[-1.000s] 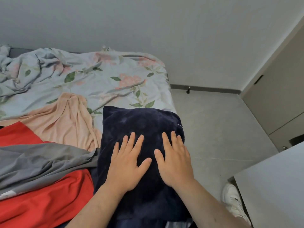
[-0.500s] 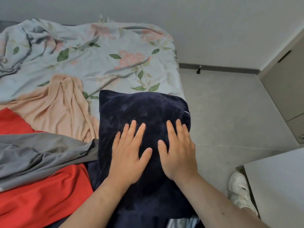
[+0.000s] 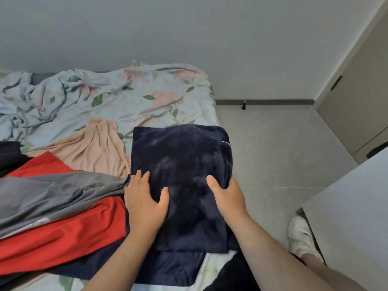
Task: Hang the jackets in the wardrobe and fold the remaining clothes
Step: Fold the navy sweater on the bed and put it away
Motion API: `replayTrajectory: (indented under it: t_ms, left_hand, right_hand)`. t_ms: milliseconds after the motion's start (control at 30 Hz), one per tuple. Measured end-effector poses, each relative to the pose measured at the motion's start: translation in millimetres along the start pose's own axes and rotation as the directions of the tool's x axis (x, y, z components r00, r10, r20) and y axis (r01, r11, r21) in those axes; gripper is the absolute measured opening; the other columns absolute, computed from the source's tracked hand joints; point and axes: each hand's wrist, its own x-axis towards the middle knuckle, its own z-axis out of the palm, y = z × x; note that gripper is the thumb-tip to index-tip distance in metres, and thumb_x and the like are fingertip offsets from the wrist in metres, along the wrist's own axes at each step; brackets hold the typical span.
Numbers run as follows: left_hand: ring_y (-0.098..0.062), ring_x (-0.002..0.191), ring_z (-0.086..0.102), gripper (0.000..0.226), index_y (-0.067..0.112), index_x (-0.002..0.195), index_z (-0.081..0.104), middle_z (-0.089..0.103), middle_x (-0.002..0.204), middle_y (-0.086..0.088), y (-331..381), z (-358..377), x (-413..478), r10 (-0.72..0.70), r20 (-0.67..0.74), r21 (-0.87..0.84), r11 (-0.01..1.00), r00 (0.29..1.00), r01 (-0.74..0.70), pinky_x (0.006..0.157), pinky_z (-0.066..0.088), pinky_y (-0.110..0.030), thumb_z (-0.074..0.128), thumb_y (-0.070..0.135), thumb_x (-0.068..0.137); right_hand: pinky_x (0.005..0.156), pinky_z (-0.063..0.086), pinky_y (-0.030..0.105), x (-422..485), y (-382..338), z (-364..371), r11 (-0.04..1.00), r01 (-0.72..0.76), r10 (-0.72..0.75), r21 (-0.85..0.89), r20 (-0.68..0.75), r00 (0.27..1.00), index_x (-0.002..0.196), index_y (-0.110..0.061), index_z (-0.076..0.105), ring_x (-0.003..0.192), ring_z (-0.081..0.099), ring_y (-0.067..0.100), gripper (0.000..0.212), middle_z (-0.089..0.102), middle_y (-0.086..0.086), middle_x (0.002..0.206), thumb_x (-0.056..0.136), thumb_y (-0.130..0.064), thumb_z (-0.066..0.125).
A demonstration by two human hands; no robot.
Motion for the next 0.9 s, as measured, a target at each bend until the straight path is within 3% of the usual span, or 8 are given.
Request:
replayTrajectory:
  t_ms: [67,233,333,400,500,600,667,900]
  left_hand:
    - [-0.033,0.136,0.041,0.065,0.002,0.136,0.051,0.050,0.142,-0.018,-10,-10,-12,-0.111,-0.031,-0.025,0.994,0.993,0.111,0.114,0.030,-0.046,0.070,0.033,0.083]
    - [-0.017,0.099,0.062,0.041,0.030,0.112,0.054,0.061,0.101,0.011,-30,-33,-30,-0.246,0.082,-0.252,0.932,0.966,0.259,0.082,0.046,-0.033,0.076,0.035,0.077]
    - [-0.014,0.090,0.065,0.038,0.025,0.101,0.056,0.064,0.091,0.014,-36,-45,-25,-0.345,0.239,-0.209,0.895,0.908,0.395,0.071,0.047,-0.028,0.078,0.045,0.077]
    - [-0.013,0.084,0.070,0.042,0.016,0.094,0.066,0.073,0.082,0.009,-36,-54,-16,-0.361,0.367,-0.181,0.876,0.857,0.446,0.063,0.049,-0.025,0.079,0.050,0.074]
    - [-0.021,0.085,0.074,0.061,0.012,0.097,0.075,0.078,0.089,-0.002,-26,-66,-1,-0.328,0.582,-0.277,0.780,0.744,0.561,0.075,0.057,-0.036,0.083,0.057,0.057]
    - [-0.032,0.097,0.072,0.070,0.010,0.107,0.076,0.074,0.106,-0.014,-10,-66,12,-0.302,0.763,-0.342,0.561,0.571,0.754,0.083,0.056,-0.042,0.091,0.051,0.052]
    - [-0.034,0.104,0.070,0.060,0.012,0.108,0.076,0.071,0.115,-0.017,1,-63,18,-0.267,0.839,-0.340,0.426,0.475,0.839,0.079,0.058,-0.044,0.089,0.046,0.060]
    - [-0.037,0.107,0.068,0.061,0.002,0.105,0.076,0.068,0.119,-0.020,21,-53,17,-0.126,0.942,-0.285,0.188,0.310,0.940,0.084,0.056,-0.048,0.095,0.030,0.055]
  right_hand:
    - [0.069,0.052,0.020,-5,1,-8,0.998,-0.037,0.032,0.059,0.080,0.996,0.108,-0.031,0.066,0.094,0.068,0.007,0.068,0.072,-0.016,0.098,0.057,-0.075,0.063]
    - [0.095,0.055,0.039,-7,7,-19,0.977,-0.164,0.122,0.139,0.271,0.955,0.108,-0.029,0.071,0.098,0.071,0.015,0.076,0.076,-0.010,0.100,0.050,-0.077,0.076]
    - [0.106,0.046,0.043,-7,7,-24,0.954,-0.275,0.210,0.115,0.398,0.893,0.117,-0.023,0.070,0.108,0.068,0.021,0.097,0.075,-0.004,0.108,0.040,-0.082,0.079]
    - [0.109,0.043,0.043,-7,7,-27,0.940,-0.311,0.211,0.142,0.474,0.855,0.118,-0.025,0.070,0.110,0.068,0.022,0.090,0.074,-0.003,0.112,0.046,-0.076,0.082]
    - [0.109,0.042,0.044,-7,5,-29,0.908,-0.370,0.209,0.196,0.554,0.806,0.113,-0.025,0.075,0.110,0.068,0.025,0.077,0.074,0.003,0.114,0.048,-0.066,0.086]
    - [0.105,0.047,0.044,-6,3,-34,0.865,-0.415,0.197,0.281,0.571,0.797,0.106,-0.022,0.078,0.106,0.070,0.028,0.066,0.073,0.009,0.114,0.050,-0.057,0.087]
    - [0.101,0.050,0.044,-4,2,-37,0.840,-0.423,0.186,0.340,0.552,0.813,0.103,-0.022,0.079,0.104,0.071,0.028,0.058,0.073,0.009,0.114,0.055,-0.055,0.085]
    - [0.093,0.052,0.040,-2,-7,-44,0.793,-0.433,0.165,0.428,0.534,0.829,0.106,-0.024,0.078,0.106,0.070,0.025,0.054,0.072,0.007,0.117,0.068,-0.062,0.078]
